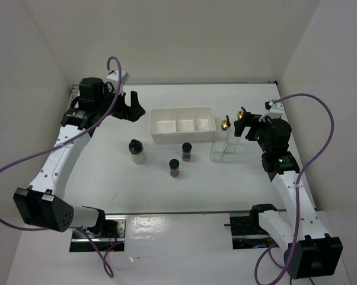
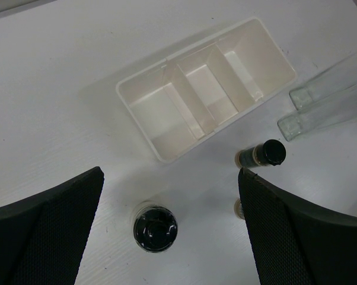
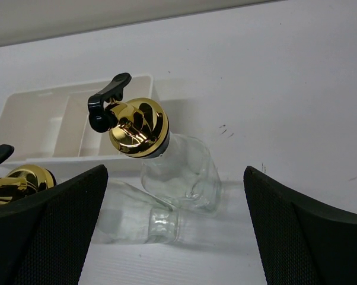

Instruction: Organize the condiment bottles

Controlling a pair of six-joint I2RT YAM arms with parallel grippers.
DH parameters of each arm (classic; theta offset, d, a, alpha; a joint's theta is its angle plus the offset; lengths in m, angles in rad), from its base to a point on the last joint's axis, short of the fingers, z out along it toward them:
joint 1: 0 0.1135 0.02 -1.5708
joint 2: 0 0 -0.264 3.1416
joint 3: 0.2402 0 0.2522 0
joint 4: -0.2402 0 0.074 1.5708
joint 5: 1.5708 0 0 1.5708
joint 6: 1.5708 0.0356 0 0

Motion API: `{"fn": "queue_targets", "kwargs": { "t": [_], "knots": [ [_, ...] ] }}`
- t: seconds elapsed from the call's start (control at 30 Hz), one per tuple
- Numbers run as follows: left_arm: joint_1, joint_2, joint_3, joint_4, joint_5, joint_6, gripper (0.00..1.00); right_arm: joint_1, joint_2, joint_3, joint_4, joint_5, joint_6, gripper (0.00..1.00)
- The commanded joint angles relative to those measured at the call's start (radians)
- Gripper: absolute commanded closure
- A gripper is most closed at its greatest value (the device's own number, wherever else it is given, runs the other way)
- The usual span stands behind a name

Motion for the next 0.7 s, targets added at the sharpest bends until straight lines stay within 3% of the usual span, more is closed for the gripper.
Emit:
{"fn": "queue_targets", "kwargs": {
  "t": [0.0, 0.67],
  "knots": [
    [-0.004, -0.019, 0.001, 0.031, 0.004, 0.024, 0.00, 0.005, 0.017, 0.046, 0.072, 0.024, -0.015, 0.00],
    [-0.013, 0.036, 0.011, 0.031, -0.014, 0.033, 0.00, 0.071, 0.181, 0.110, 0.141, 0.082, -0.029, 0.02]
  ]
}}
